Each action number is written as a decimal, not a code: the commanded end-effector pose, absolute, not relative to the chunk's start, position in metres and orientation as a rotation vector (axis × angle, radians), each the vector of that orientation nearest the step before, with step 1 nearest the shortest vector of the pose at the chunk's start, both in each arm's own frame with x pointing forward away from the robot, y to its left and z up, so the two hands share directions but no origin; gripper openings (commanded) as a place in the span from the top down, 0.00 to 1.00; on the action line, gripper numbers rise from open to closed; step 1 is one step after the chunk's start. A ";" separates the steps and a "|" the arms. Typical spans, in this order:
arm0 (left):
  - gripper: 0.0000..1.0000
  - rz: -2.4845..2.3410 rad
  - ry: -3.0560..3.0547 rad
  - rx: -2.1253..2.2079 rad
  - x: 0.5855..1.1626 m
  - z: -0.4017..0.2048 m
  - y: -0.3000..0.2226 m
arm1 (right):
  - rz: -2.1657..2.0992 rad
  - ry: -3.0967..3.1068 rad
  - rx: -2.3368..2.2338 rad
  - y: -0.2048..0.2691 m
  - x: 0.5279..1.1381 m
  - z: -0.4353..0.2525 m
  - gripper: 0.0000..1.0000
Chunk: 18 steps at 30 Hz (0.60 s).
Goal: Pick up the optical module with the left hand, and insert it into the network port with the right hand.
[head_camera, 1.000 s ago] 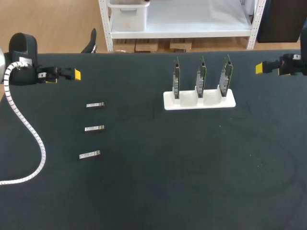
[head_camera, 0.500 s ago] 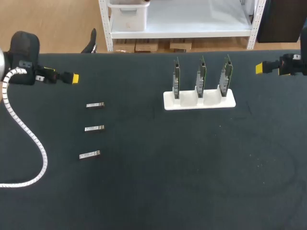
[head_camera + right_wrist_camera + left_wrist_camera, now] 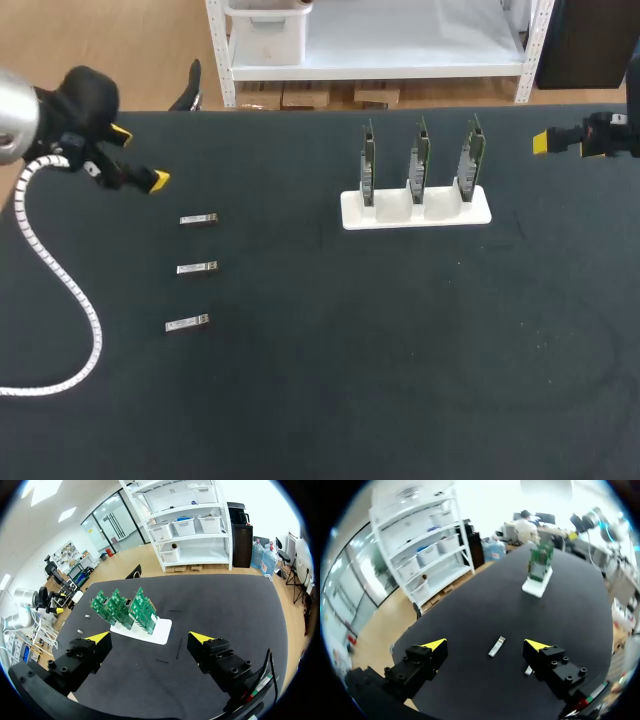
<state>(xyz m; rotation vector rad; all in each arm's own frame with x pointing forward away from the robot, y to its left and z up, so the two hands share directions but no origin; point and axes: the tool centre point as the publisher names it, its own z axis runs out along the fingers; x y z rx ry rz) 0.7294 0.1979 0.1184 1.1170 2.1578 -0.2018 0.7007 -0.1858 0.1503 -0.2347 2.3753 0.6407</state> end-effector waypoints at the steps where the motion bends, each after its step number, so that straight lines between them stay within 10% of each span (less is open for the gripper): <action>1: 0.00 -0.077 2.109 1.576 0.744 0.108 0.196 | 0.634 2.376 -0.231 -0.185 0.700 0.151 0.00; 18: 0.00 -0.170 2.200 1.528 0.747 0.104 0.194 | 0.634 2.376 -0.231 -0.185 0.700 0.151 0.00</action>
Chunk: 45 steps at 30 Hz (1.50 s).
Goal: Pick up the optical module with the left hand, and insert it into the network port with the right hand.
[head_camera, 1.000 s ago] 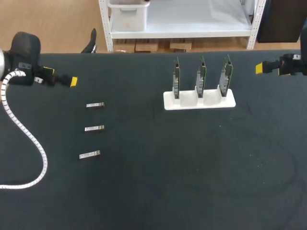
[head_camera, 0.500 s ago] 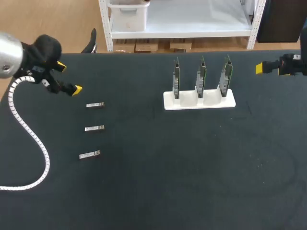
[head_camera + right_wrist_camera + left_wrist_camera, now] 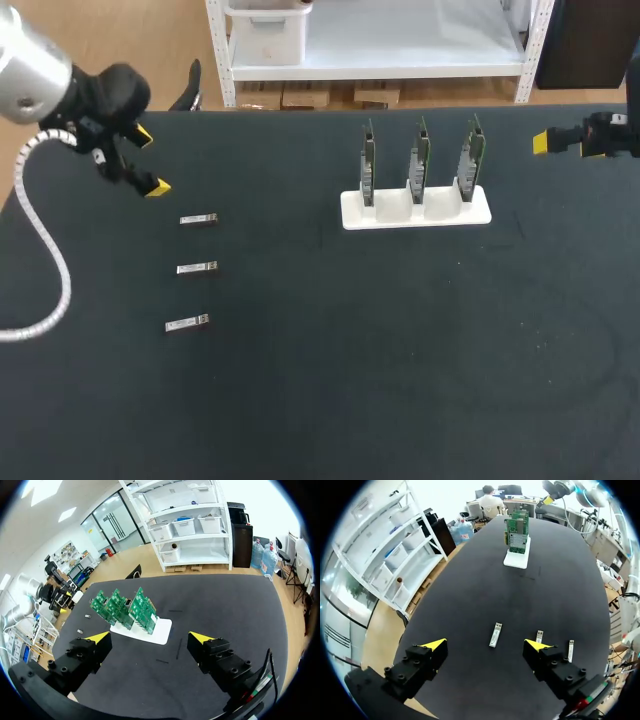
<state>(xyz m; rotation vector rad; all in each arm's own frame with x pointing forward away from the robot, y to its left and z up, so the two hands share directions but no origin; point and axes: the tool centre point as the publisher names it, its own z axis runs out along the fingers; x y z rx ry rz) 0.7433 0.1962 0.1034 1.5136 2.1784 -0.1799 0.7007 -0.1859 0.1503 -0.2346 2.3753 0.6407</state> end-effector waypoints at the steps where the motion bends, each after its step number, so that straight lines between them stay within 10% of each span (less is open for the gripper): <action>1: 0.00 -0.170 2.200 1.528 0.747 0.104 0.194 | 0.634 2.376 -0.231 -0.185 0.700 0.151 0.00; 45: 0.00 0.183 2.375 1.951 0.758 0.008 0.190 | 0.634 2.376 -0.231 -0.185 0.700 0.151 0.00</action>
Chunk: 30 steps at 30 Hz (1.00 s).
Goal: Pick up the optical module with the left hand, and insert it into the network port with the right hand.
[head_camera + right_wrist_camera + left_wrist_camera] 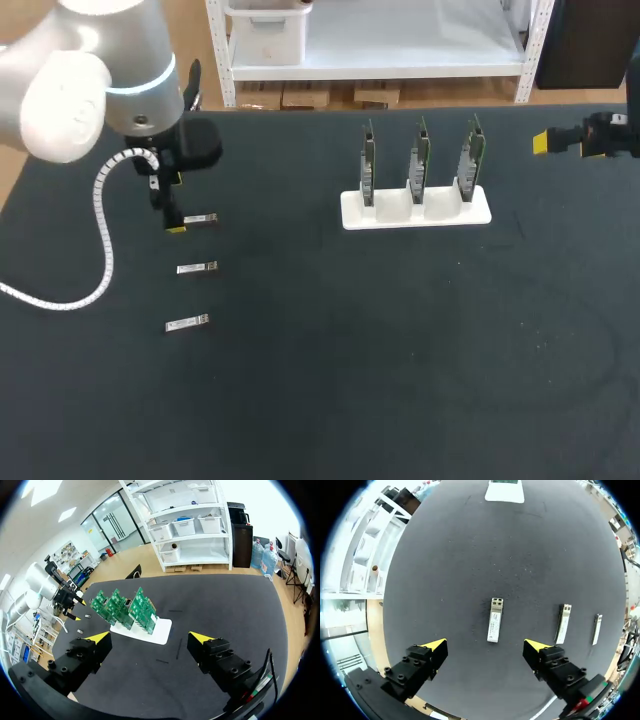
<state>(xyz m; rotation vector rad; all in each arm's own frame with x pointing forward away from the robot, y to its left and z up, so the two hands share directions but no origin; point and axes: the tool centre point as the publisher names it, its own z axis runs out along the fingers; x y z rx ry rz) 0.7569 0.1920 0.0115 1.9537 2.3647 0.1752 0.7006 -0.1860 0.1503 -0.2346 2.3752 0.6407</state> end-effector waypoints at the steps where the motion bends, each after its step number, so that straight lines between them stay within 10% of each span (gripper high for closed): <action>1: 0.00 0.180 2.381 1.944 0.757 0.007 0.190 | 0.634 2.376 -0.231 -0.185 0.700 0.151 0.00; 30: 0.00 0.069 2.357 1.974 0.754 -0.008 0.179 | 0.634 2.376 -0.231 -0.185 0.700 0.151 0.00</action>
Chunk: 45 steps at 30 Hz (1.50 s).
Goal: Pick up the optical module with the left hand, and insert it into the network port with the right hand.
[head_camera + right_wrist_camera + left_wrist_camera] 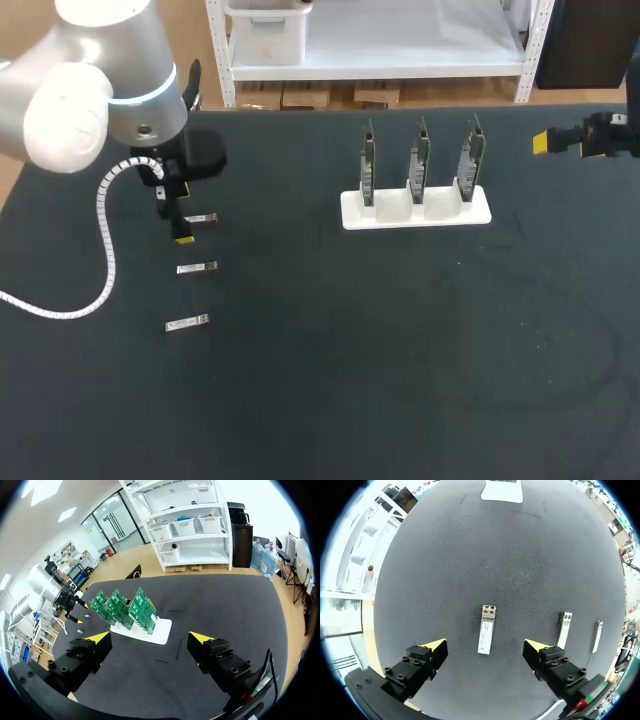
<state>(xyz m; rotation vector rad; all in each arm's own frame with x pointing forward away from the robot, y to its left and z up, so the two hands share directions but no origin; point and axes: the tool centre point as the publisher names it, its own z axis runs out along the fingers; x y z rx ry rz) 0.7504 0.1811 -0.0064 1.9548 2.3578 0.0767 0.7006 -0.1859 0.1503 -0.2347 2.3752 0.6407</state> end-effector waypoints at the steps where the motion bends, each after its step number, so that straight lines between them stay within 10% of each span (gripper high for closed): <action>1: 0.00 0.070 2.354 1.978 0.754 -0.008 0.178 | 0.634 2.376 -0.231 -0.185 0.700 0.151 0.00; 28: 0.00 0.039 2.373 1.997 0.751 -0.017 0.183 | 0.634 2.376 -0.231 -0.185 0.700 0.151 0.00; 32: 1.00 0.026 2.314 2.015 0.749 -0.015 0.178 | 0.634 2.376 -0.231 -0.185 0.700 0.151 0.00; 45: 1.00 0.039 2.338 2.014 0.748 -0.016 0.182 | 0.634 2.376 -0.231 -0.185 0.700 0.151 0.00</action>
